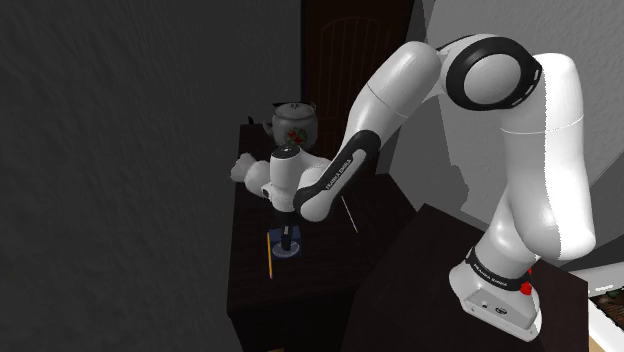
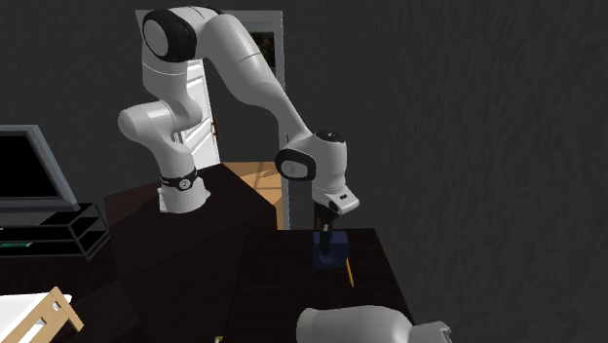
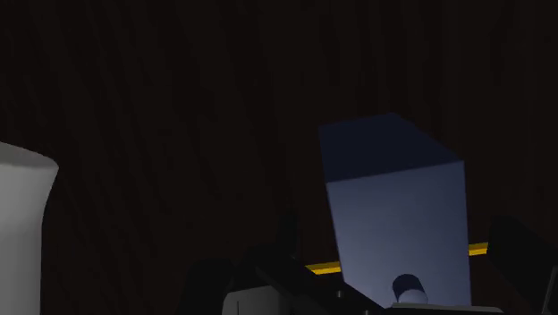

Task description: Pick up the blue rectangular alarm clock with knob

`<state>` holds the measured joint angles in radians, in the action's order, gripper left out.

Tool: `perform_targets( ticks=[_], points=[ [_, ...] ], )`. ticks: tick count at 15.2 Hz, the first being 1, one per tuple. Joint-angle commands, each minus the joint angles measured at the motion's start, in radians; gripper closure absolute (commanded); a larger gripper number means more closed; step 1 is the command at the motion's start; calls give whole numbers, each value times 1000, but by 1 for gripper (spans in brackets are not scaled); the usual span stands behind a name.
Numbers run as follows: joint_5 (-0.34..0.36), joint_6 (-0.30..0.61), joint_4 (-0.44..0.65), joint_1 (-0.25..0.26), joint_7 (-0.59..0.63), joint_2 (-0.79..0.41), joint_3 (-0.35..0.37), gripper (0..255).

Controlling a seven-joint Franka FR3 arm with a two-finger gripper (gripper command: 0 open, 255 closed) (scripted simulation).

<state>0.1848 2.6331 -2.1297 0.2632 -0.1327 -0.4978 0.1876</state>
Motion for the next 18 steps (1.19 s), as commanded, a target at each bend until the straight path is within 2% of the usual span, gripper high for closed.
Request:
perform_targets(
  ticks=[1, 2, 3, 12, 18],
  points=[
    [3, -1, 7, 1, 0, -13, -3, 0],
    [3, -1, 7, 1, 0, -13, -3, 0],
    [3, 0, 6, 2, 2, -13, -3, 255],
    [3, -1, 7, 1, 0, -13, -3, 255],
    [-21, -60, -4, -14, -17, 58, 16, 255]
  ],
)
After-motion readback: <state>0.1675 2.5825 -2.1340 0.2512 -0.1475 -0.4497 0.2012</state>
